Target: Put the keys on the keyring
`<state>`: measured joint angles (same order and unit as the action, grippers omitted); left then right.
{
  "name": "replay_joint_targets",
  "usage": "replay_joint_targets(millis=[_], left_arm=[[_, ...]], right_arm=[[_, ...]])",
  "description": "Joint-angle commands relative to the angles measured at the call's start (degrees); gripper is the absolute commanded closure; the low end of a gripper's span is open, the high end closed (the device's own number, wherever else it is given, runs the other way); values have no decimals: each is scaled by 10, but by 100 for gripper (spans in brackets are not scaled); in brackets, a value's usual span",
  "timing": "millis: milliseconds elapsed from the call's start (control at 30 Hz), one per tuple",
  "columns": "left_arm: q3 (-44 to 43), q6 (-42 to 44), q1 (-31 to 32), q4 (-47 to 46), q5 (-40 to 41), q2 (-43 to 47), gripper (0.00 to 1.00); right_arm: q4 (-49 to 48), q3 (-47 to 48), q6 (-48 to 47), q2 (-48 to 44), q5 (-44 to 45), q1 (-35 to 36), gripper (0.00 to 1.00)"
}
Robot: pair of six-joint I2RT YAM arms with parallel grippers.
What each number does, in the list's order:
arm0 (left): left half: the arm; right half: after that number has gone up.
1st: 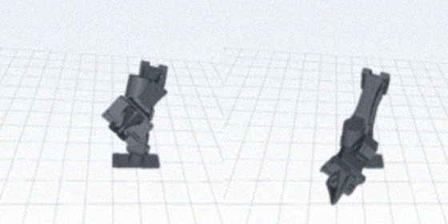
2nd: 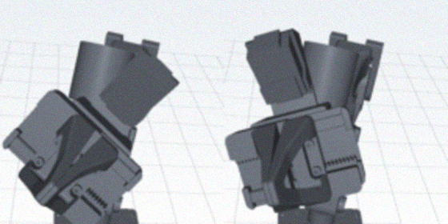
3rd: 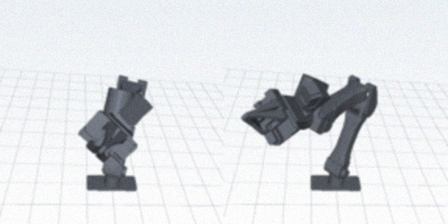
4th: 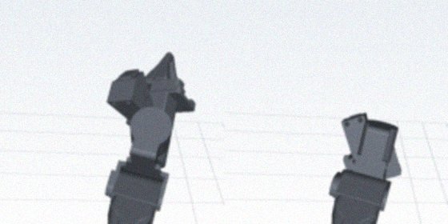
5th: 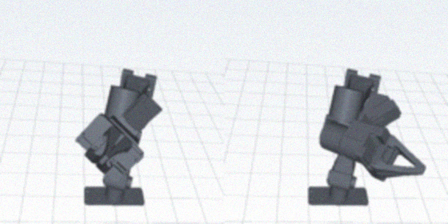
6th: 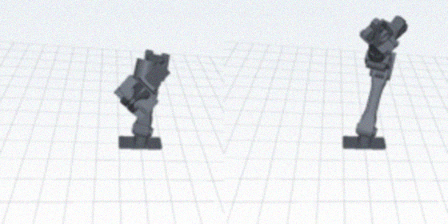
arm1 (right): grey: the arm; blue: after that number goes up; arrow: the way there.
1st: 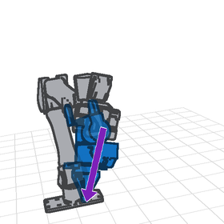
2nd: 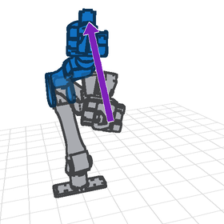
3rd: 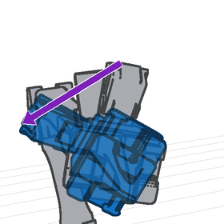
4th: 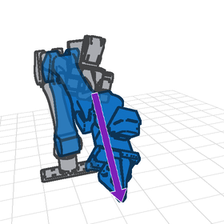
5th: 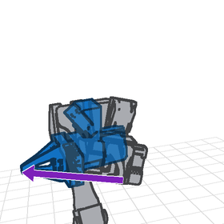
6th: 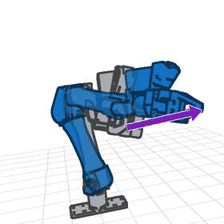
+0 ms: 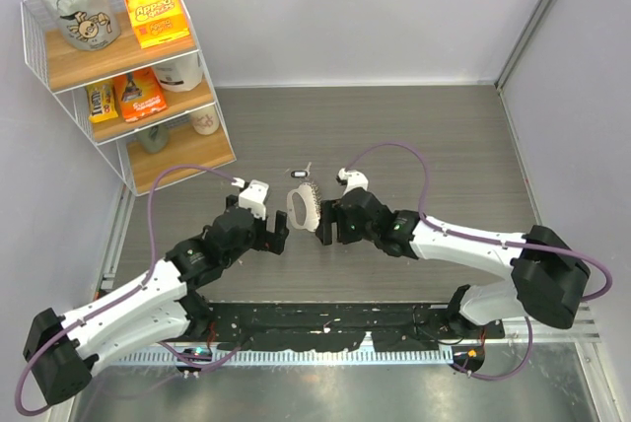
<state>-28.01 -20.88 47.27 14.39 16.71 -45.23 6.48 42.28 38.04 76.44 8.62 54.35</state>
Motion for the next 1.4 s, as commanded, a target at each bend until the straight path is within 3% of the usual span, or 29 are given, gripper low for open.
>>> replay_joint_targets(millis=[0, 233, 367, 567, 833, 967, 1067, 1267, 1367], left_arm=[[1, -8, 2, -34, -1, 13, 1], [9, -7, 2, -28, 4, 51, 1], [20, -7, 2, -30, 14, 76, 1], [41, -11, 2, -35, 28, 131, 1], [81, -20, 2, -48, 46, 242, 1], [94, -20, 2, -53, 48, 277, 1], [94, -21, 2, -52, 48, 281, 1], [91, -24, 2, -51, 40, 272, 1], [91, -24, 2, -54, 39, 270, 1]], right_arm=[[26, 50, -123, 19, -4, 9, 22], [99, 122, -344, 52, 108, 60, 18], [44, 105, -514, 77, 215, 128, 9], [-56, 23, -691, 45, 134, 132, 10], [-184, -81, -873, -7, 46, 132, 22], [-190, -87, -889, -12, 16, 132, 25], [-209, -81, -834, -26, 3, 130, 27], [-96, 27, -578, -40, 3, 110, 41], [-36, 59, -484, -43, -12, 110, 38]])
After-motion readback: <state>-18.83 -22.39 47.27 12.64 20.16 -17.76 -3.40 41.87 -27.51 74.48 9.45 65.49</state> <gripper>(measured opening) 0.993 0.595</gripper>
